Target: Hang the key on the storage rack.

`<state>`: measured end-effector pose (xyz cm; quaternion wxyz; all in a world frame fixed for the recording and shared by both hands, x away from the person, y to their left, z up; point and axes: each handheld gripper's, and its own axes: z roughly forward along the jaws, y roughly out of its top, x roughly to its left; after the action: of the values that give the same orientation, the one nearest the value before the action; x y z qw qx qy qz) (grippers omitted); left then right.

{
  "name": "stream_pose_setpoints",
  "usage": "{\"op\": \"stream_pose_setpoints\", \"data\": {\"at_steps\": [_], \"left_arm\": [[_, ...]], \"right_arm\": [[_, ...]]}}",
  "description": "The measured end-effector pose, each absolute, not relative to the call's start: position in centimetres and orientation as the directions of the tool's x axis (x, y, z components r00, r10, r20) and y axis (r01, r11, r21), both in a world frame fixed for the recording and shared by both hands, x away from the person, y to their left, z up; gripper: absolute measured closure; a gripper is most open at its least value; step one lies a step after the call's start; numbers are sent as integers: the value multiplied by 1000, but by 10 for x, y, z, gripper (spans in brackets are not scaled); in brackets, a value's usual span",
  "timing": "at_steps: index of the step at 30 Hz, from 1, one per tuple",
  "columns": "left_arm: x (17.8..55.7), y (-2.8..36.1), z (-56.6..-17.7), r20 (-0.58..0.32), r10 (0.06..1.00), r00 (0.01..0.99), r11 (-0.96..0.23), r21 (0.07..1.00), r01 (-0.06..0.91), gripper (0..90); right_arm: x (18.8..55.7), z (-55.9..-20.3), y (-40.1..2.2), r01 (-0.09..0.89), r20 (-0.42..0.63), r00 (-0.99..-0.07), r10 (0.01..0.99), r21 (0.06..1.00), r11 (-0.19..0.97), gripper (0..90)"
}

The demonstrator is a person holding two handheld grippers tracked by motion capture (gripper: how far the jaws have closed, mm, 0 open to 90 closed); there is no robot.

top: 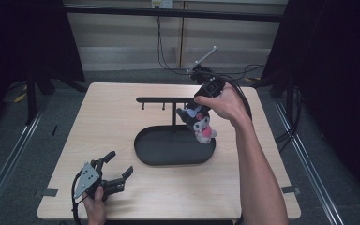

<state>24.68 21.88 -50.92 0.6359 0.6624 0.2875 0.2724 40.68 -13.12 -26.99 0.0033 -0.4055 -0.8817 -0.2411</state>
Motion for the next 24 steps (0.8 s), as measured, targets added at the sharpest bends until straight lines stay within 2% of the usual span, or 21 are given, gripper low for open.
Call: {"op": "stream_pose_setpoints", "data": {"at_steps": [24], "left_arm": [[246,218,-510,-12,731,683,-15,999,34,154]], "right_arm": [[431,-282,-125,737,134,-636,760,396,547,850]]}}
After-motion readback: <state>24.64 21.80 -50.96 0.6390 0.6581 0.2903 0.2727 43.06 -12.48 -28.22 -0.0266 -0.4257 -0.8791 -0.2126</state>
